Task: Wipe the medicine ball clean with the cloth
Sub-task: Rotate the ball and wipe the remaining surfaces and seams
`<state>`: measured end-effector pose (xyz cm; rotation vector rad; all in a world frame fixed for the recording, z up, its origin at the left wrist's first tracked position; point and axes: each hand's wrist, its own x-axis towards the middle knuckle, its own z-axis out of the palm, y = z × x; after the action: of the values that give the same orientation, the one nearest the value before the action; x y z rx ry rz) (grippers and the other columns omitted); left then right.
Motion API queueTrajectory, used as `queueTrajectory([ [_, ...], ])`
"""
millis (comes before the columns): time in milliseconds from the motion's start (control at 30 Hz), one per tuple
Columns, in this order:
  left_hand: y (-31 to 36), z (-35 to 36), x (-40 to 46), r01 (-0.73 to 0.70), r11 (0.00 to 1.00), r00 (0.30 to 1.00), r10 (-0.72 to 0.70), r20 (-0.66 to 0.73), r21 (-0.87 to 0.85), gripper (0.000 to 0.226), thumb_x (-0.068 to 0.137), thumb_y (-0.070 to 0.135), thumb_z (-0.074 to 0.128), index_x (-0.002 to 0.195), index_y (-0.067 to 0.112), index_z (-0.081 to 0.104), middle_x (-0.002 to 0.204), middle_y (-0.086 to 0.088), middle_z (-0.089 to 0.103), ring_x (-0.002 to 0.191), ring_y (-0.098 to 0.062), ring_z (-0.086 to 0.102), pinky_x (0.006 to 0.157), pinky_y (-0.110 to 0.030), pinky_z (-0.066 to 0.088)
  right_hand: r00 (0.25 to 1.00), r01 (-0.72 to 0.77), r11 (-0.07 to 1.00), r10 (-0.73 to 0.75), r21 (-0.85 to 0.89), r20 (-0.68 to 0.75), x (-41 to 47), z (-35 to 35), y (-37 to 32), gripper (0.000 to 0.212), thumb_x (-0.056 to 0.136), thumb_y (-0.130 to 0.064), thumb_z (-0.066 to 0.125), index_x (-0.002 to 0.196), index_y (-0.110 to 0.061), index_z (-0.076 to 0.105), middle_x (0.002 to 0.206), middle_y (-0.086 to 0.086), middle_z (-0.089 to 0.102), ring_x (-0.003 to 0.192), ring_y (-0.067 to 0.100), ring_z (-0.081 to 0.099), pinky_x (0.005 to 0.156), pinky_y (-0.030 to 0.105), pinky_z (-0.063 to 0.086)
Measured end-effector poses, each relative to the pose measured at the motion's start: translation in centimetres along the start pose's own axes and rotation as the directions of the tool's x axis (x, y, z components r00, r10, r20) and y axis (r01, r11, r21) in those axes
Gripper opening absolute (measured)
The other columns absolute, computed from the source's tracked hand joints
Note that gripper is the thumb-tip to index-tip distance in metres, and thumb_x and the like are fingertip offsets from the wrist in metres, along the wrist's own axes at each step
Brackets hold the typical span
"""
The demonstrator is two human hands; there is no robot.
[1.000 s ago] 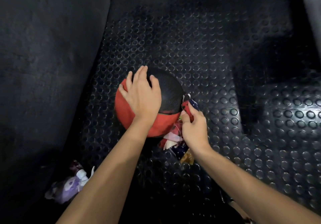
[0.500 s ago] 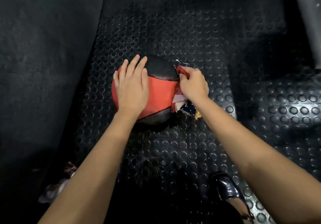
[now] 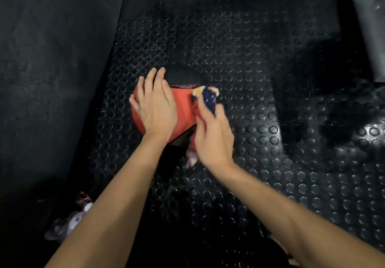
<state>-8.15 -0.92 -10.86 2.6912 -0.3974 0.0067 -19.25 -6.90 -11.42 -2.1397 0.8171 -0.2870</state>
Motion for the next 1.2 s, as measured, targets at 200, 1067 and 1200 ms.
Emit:
queueTrajectory([
  [200, 1.0, -1.1, 0.3, 0.110, 0.994, 0.987, -0.108, 0.119, -0.012, 0.046, 0.104, 0.033, 0.022, 0.149, 0.027, 0.027, 0.158, 0.004, 0.019, 0.144, -0.025, 0.011, 0.113, -0.055, 0.012, 0.989, -0.142, 0.990, 0.142, 0.012, -0.028, 4.2, -0.3, 1.7, 0.044, 0.096, -0.017, 0.042, 0.136, -0.034, 0.047, 0.111, 0.000, 0.046, 0.103, 0.023, 0.051, 0.078, 0.033, 0.040],
  [1067, -0.4, -0.3, -1.4, -0.051, 0.999, 0.999, 0.051, 0.008, 0.008, 0.051, 0.096, 0.031, 0.023, 0.143, 0.028, 0.041, 0.151, 0.006, 0.035, 0.142, -0.022, 0.023, 0.111, -0.059, 0.017, 0.997, 0.011, 0.995, -0.004, -0.097, 0.074, 3.1, -1.6, -1.6, 0.045, 0.096, -0.019, 0.040, 0.138, -0.035, 0.044, 0.118, 0.004, 0.047, 0.102, 0.027, 0.054, 0.085, 0.039, 0.045],
  [1200, -0.2, -0.3, -1.4, -0.033, 0.999, 0.999, 0.033, 0.013, -0.003, 0.051, 0.096, 0.031, 0.022, 0.144, 0.029, 0.039, 0.152, 0.007, 0.034, 0.143, -0.021, 0.021, 0.112, -0.058, 0.015, 0.996, 0.057, 0.989, -0.047, -0.139, 0.070, 2.8, -1.6, -0.4, 0.046, 0.096, -0.019, 0.040, 0.136, -0.039, 0.044, 0.118, 0.002, 0.045, 0.103, 0.025, 0.052, 0.082, 0.039, 0.044],
])
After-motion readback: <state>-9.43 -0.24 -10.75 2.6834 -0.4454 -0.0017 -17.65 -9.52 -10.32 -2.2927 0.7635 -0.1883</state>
